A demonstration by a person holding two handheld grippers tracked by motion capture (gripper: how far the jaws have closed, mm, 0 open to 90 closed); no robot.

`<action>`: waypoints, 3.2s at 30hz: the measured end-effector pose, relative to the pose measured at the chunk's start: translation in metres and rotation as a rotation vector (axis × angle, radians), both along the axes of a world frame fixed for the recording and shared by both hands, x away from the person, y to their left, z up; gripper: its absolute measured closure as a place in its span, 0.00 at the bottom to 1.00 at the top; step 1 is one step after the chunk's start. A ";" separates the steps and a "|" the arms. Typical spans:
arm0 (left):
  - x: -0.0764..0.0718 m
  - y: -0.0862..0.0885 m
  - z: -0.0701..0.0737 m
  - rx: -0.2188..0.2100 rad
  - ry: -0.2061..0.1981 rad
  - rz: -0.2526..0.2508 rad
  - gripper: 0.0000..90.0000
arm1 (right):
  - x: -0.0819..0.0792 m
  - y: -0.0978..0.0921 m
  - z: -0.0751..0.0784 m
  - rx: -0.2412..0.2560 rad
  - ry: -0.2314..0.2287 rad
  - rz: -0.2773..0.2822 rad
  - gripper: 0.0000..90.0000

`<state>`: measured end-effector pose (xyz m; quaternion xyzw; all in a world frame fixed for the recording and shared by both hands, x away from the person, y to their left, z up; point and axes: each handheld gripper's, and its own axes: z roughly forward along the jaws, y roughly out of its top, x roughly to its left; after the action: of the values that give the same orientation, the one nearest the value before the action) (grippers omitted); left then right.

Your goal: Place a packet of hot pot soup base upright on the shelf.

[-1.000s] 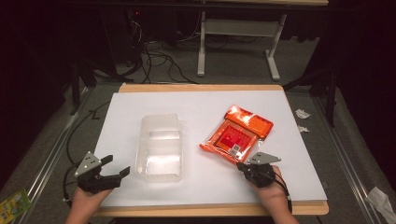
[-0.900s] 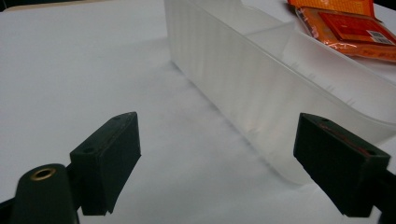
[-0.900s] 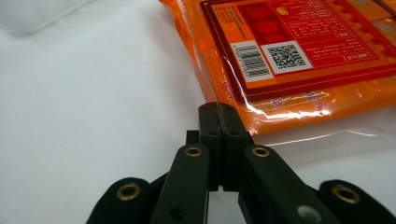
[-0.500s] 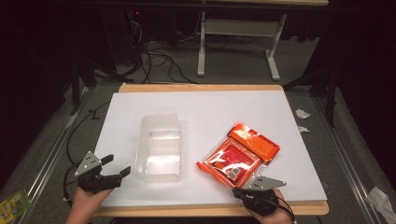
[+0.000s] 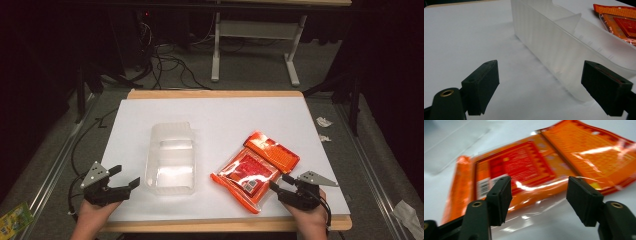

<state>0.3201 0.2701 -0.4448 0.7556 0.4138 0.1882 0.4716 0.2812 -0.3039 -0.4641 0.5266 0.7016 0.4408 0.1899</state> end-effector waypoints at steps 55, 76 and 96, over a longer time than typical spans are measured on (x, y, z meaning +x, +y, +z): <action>-0.002 0.001 0.001 0.000 -0.008 0.020 0.17 | 0.076 -0.046 -0.010 0.204 0.080 -0.155 1.00; -0.003 0.003 0.004 -0.013 -0.027 0.031 0.17 | 0.039 -0.015 0.065 0.169 -0.225 -0.055 1.00; -0.007 0.001 0.009 -0.031 -0.053 0.043 0.17 | 0.008 0.018 0.132 0.168 -0.478 0.041 1.00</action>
<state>0.3135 0.2709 -0.4358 0.7338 0.4201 0.2119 0.4900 0.2894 -0.2858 -0.3325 0.4068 0.6081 0.6136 0.2969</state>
